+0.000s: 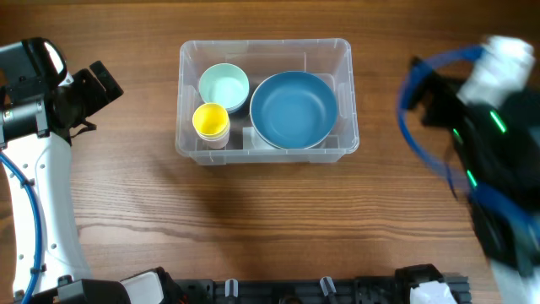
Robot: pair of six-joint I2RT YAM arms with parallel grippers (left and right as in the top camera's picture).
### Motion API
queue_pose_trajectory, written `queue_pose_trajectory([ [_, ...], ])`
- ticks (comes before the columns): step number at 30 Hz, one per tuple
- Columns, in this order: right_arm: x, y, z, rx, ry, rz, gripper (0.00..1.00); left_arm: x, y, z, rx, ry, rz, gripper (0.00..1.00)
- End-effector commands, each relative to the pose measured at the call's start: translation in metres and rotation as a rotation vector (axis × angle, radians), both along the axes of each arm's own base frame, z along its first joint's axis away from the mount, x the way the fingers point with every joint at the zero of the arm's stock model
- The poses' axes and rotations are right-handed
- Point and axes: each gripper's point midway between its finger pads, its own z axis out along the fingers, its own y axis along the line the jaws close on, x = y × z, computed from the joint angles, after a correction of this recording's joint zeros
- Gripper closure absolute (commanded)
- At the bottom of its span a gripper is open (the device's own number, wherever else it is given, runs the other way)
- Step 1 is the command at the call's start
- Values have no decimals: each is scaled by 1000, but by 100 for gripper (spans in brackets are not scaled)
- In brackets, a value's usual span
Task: Pack container
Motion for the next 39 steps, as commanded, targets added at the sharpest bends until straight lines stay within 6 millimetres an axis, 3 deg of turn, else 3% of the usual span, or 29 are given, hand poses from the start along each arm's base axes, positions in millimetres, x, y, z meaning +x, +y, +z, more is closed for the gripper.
queue_pose_trajectory([
  [1,-67,-2,39,42,-155,45,0,0,0,11,-8,-31,8,0],
  [5,-122,-10,51,53,-283,45,1,0,0,11,-8,-31,8,0],
  [8,-140,-19,34,56,-316,11,0,0,0,11,-8,-31,8,0],
  [10,-144,-22,10,54,-307,-3,0,0,0,11,-8,-31,8,0],
  [24,-83,-9,-119,71,-402,22,0,0,0,11,-8,-31,8,0],
  [39,-50,0,-195,71,-394,44,0,0,0,11,-8,-31,8,0],
])
